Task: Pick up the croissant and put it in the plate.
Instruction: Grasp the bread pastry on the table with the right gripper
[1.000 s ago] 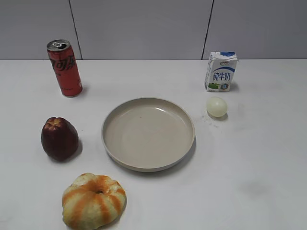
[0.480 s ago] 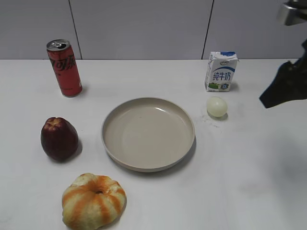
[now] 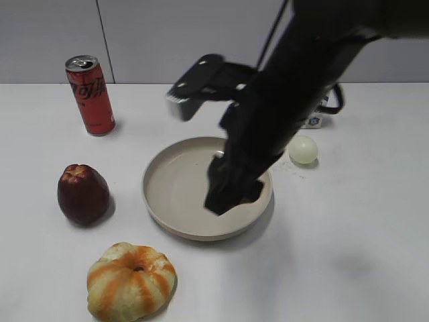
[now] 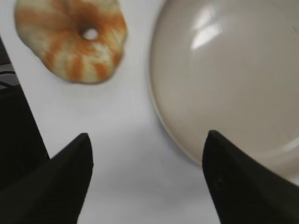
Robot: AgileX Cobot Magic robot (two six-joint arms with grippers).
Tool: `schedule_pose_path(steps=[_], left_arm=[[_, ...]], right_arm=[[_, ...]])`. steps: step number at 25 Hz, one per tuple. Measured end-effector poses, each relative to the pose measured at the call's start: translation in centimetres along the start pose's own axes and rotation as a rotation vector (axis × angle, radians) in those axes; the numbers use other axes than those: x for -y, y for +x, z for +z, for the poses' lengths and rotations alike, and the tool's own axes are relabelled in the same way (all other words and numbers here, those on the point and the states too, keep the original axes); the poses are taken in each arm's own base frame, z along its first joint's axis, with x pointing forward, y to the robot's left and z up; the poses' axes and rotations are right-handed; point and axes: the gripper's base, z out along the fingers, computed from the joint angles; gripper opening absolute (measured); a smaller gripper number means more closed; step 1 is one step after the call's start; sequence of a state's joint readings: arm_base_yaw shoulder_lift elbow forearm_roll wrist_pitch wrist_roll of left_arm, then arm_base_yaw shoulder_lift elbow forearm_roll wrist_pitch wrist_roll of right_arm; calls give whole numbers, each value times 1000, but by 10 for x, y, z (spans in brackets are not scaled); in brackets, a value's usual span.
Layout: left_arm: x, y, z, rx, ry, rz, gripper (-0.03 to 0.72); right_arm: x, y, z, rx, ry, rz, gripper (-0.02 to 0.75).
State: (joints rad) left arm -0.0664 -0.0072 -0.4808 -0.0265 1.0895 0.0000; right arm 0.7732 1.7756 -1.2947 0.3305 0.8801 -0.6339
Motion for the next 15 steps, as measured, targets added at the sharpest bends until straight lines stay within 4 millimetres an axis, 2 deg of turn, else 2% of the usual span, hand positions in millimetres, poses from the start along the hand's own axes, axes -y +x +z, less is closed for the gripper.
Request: schedule_pose_path(steps=[3, 6, 10, 15], left_arm=[[0, 0, 0, 0, 0, 0, 232], [0, 0, 0, 0, 0, 0, 232], [0, 0, 0, 0, 0, 0, 232], [0, 0, 0, 0, 0, 0, 232]], right_arm=[[-34, -24, 26, -3, -35, -112, 552], [-58, -44, 51, -20, -70, -180, 552], [-73, -62, 86, -104, -112, -224, 552], [-73, -68, 119, -239, -147, -193, 552]])
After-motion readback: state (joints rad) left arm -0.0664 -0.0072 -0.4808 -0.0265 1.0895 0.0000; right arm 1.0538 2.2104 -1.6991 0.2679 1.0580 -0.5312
